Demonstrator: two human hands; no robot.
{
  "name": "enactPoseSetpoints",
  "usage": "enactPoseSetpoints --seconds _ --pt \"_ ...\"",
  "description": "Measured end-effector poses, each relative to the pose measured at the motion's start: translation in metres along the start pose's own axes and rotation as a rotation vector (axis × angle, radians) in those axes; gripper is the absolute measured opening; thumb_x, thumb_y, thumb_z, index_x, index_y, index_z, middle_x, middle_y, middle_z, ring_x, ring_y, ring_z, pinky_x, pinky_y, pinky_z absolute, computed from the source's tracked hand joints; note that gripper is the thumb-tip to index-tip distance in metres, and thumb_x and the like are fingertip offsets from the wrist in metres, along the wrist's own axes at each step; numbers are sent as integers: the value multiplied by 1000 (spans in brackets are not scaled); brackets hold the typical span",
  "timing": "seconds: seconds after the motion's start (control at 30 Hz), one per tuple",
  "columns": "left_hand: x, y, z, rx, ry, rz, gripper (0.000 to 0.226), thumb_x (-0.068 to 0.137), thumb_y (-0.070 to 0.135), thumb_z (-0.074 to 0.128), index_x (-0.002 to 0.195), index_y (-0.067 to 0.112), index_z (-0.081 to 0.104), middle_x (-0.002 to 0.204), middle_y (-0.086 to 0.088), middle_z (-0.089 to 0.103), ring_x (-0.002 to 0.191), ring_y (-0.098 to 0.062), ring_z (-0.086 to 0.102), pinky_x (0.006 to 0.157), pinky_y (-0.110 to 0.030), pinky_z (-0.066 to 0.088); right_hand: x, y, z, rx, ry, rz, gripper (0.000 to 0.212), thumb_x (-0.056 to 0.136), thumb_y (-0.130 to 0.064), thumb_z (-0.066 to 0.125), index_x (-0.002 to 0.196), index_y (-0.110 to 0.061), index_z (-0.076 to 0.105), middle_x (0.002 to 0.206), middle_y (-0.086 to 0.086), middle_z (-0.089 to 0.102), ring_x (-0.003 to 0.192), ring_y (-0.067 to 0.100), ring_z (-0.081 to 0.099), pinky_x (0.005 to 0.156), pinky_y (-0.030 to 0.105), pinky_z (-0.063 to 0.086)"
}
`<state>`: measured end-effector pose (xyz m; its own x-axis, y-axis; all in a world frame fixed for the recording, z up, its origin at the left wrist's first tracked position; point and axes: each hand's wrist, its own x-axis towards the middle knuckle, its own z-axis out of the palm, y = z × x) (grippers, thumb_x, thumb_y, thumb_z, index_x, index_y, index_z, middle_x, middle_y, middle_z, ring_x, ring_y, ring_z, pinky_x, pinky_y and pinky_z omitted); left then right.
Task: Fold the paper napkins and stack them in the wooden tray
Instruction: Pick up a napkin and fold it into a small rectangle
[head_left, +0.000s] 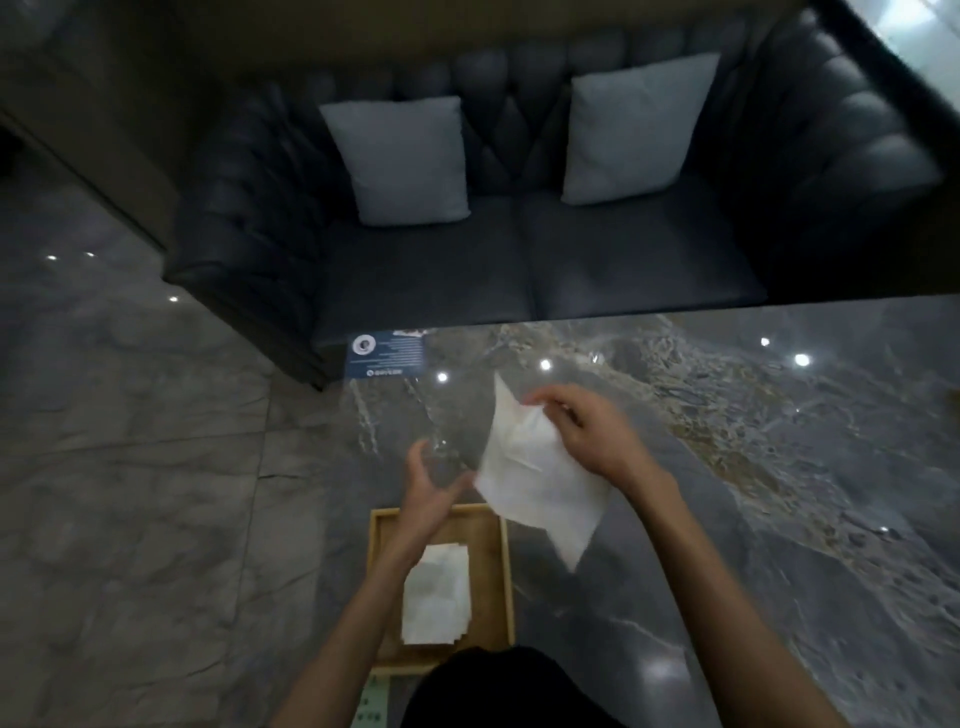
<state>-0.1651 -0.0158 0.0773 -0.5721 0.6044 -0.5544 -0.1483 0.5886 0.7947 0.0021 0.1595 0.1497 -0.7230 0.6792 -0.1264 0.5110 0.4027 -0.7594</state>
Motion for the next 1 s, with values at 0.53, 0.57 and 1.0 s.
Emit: enactPoseSetpoints --seconds 0.53,0.57,1.0 --pt "-95 84 -131 -292 -284 409 30 84 24 76 110 12 71 105 -6 77 99 -28 71 85 -41 60 -49 -95 21 755 -141 214 64 105 -52 26 161 -26 11 159 5 40 145 20 40 120 45 30" --pt "-99 85 -138 -316 -302 408 29 87 24 73 113 10 70 106 -7 77 100 -28 71 87 -42 59 -55 -90 43 808 -205 267 72 100 -57 30 161 -25 7 163 7 33 148 23 34 121 47 26" --pt "-111 91 -219 -312 -147 418 30 87 49 70 106 27 75 101 0 78 85 -17 75 65 -28 60 -51 -158 127 1013 -128 173 45 88 -33 75 126 -12 65 122 13 72 110 32 70 85 43 59"
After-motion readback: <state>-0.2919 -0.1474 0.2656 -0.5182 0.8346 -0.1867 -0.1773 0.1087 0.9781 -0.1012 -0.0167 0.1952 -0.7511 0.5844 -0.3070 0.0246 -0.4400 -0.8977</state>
